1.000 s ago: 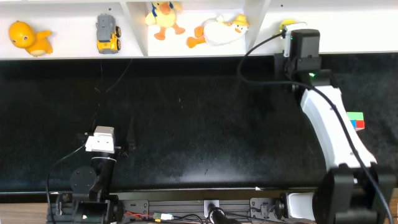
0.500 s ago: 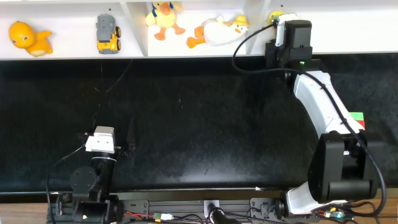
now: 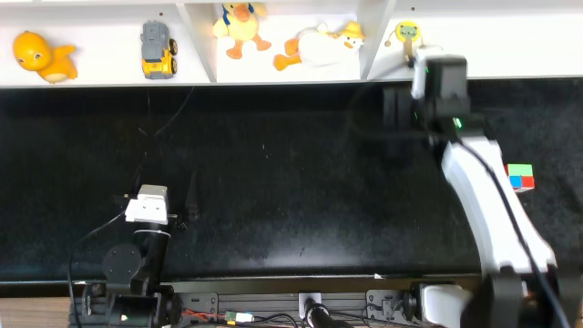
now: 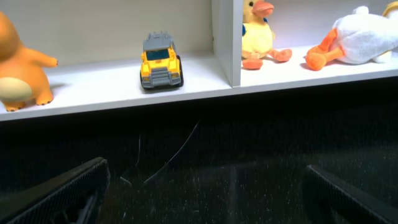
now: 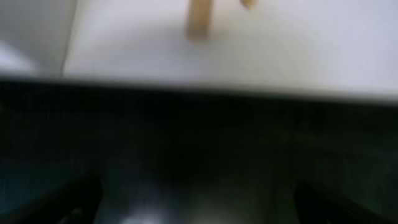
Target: Store Toys
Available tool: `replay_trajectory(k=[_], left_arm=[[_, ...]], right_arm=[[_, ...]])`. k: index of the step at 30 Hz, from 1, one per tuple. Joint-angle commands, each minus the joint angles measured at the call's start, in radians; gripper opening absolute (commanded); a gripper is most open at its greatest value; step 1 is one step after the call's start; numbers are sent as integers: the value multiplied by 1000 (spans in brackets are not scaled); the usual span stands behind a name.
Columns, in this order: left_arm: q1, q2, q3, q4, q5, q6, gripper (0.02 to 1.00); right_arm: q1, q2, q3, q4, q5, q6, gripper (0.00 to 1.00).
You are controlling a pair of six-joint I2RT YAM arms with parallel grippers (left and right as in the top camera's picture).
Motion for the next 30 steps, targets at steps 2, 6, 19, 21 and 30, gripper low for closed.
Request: replay_trajectory(k=[2, 6, 19, 21, 30], left_arm=[[-7, -9, -1, -6, -5, -18, 998], [-7, -9, -1, -6, -5, -18, 998], [-7, -9, -1, -6, -5, -18, 998], [-7, -9, -1, -6, -5, -18, 998], [-7, -9, -1, -6, -5, -18, 998]], right_arm=[[-14, -325, -194, -251, 122, -7, 996], [-14, -417, -236, -473, 122, -7, 996], [-272, -435, -251, -378, 14, -369, 996], [-427, -437, -250, -374, -84, -519, 993], [-1012, -309, -170, -373, -341, -916, 998]])
